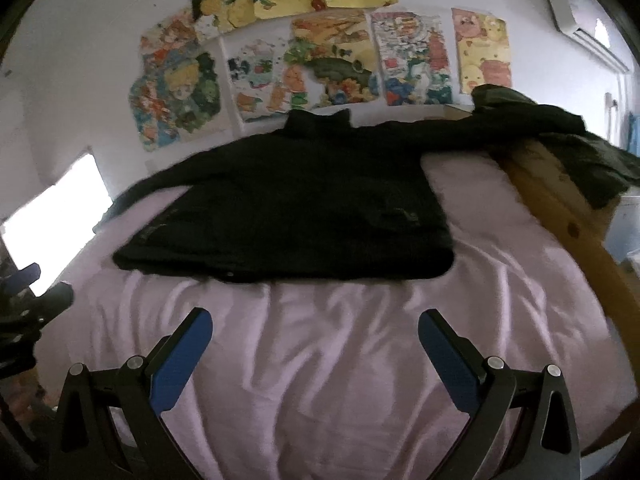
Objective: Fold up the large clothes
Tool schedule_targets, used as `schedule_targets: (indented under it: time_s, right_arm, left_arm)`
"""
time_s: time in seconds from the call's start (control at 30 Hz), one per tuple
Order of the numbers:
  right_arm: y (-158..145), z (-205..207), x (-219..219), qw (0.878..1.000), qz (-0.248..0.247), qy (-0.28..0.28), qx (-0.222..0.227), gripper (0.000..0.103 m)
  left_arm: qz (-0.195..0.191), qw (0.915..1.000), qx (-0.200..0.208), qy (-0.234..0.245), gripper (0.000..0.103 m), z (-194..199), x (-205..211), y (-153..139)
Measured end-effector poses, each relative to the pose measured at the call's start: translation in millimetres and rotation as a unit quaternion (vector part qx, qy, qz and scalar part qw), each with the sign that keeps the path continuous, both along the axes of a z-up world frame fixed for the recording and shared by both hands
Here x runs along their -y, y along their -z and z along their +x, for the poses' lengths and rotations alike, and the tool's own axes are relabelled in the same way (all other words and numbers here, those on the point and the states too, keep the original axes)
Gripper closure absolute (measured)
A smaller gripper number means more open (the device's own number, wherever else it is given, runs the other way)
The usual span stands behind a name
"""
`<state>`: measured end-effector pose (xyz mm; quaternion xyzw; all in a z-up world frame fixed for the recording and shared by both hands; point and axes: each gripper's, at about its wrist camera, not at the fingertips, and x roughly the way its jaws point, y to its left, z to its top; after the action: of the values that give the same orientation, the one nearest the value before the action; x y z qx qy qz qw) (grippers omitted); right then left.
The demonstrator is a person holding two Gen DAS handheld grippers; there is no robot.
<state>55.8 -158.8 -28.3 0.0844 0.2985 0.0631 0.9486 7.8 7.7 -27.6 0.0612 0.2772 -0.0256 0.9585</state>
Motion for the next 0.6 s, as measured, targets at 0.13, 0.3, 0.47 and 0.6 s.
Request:
schedule_targets:
  time_s: [0.13, 0.3, 0.47, 0.6]
  right_arm:
    - [-16.3, -2.2, 1.8, 0.999, -0.032, 0.011, 0.003, 0.0]
    - [-54.7, -3.5, 9.3, 0.997, -0.066, 0.0, 0.034, 0.0]
    - [-95.7, 8.3, 19.6, 0.988, -0.13, -0.023, 0.076, 0.0]
    - [-131.7, 31.0, 37.3, 0.985, -0.137, -0.052, 0.094, 0.0]
  left_arm:
    - [-0.02, 0.9996, -0.012, -0.016, 0.002, 7.8, -7.6, -8.4]
    - [-0.053, 0.9972, -0.041, -0.035, 0.002, 26.7, -18.9, -28.9]
    - [-0.016, 0.9986, -0.041, -0.03, 0.002, 48.8, -7.7, -59.0]
    - [0.021, 0.9989, -0.035, -0.025, 0.002, 76.3, 3.7, -92.4]
